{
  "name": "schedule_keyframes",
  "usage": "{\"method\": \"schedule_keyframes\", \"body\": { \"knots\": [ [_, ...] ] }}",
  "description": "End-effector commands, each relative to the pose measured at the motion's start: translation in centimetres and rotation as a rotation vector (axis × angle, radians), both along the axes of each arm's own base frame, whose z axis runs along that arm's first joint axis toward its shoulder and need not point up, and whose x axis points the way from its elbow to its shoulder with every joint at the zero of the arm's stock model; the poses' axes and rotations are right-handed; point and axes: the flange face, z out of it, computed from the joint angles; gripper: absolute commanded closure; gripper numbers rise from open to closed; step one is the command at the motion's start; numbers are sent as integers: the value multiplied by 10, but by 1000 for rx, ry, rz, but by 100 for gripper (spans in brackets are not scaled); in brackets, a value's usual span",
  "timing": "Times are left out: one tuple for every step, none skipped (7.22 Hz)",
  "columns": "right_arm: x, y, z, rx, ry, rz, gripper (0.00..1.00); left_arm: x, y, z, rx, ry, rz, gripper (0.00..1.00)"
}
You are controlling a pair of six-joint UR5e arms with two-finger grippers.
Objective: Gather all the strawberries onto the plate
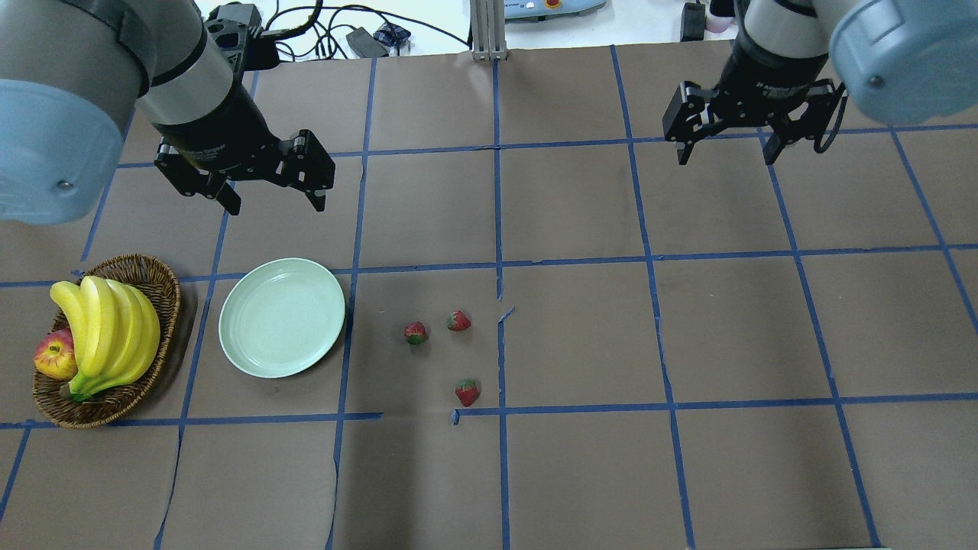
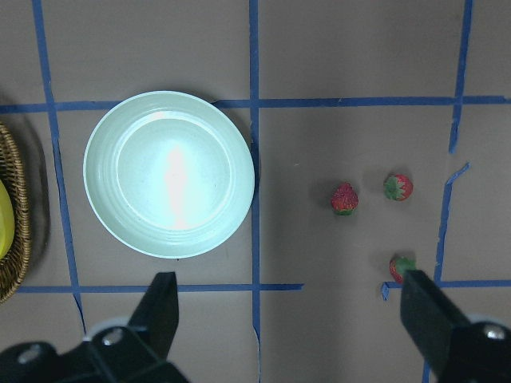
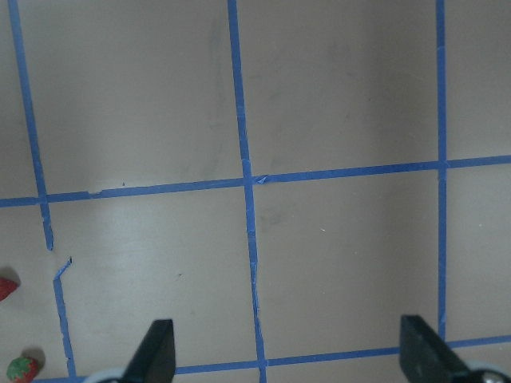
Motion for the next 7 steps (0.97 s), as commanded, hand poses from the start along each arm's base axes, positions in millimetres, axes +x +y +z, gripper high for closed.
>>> {"method": "schedule_keyframes", "body": {
  "knots": [
    [0, 11, 43, -64, -10, -3, 0, 0, 0, 0, 0, 0, -4, 0],
    [1, 14, 49, -75, -14, 0, 0, 0, 0, 1, -2, 0, -1, 0],
    [2, 15, 41, -61, -19, 0, 0, 0, 0, -1, 1, 0, -1, 0],
    [2, 20, 40, -58, -22, 3, 2, 0, -1, -2, 4, 0, 2, 0],
    [2, 23, 33, -44, -21, 12, 3, 0, 1, -1, 3, 0, 1, 0],
    [2, 23, 31, -41, -19, 15, 0, 0, 1, 0, 1, 0, -1, 0],
    [2, 23, 31, -41, -13, 17, 0, 0, 1, -1, 3, 0, 2, 0]
  ]
}}
